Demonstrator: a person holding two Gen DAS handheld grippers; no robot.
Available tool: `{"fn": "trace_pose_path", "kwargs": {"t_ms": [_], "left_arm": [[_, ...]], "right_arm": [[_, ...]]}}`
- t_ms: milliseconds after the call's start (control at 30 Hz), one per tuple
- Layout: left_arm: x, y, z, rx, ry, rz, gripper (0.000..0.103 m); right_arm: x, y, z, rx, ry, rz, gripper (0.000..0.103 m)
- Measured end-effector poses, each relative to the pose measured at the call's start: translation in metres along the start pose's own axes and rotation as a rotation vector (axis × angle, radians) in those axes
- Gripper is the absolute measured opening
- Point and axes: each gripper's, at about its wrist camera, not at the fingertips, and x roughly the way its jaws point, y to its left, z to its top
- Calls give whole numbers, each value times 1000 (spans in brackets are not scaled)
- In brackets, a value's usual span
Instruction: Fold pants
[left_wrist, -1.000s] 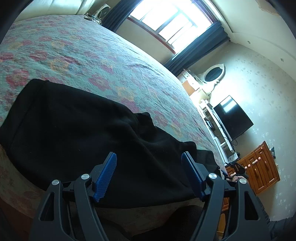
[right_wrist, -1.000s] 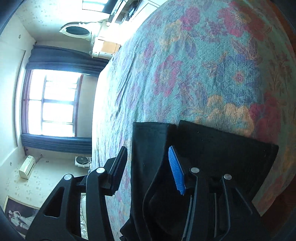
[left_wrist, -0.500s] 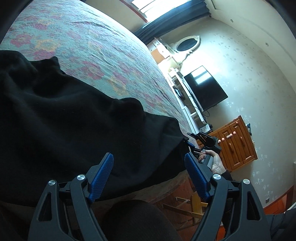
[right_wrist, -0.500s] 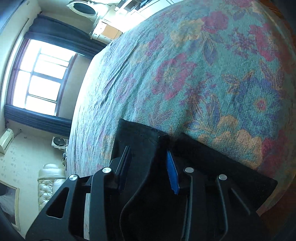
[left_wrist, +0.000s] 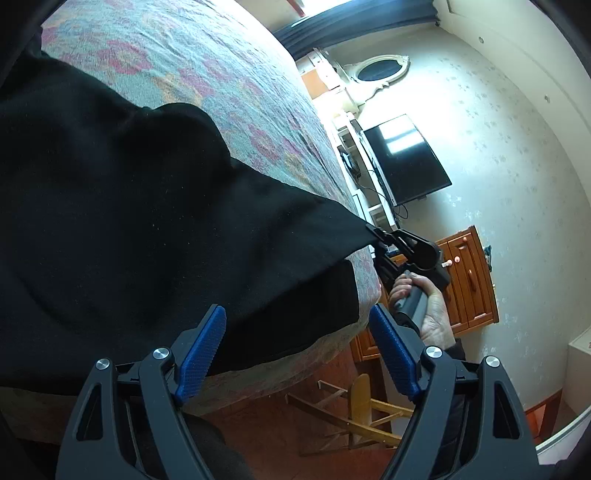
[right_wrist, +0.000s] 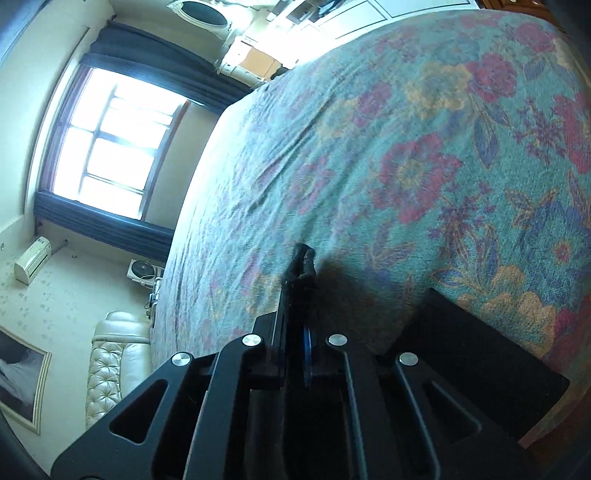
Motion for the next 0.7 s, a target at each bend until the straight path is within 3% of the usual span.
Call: {"fn": "trace_pose_path", "kwargs": {"t_ms": [167, 367, 700], "left_arm": [[10, 9, -12, -160, -111, 10, 79], [-7, -5, -26, -194, -234, -22, 79], [4, 8, -35, -331, -241, 15, 79]], "right_arm": [[-28, 33, 6, -63, 10, 82, 6], [-58, 38, 7, -81, 7, 145, 6], [-74, 23, -1, -50, 15, 195, 6]]}}
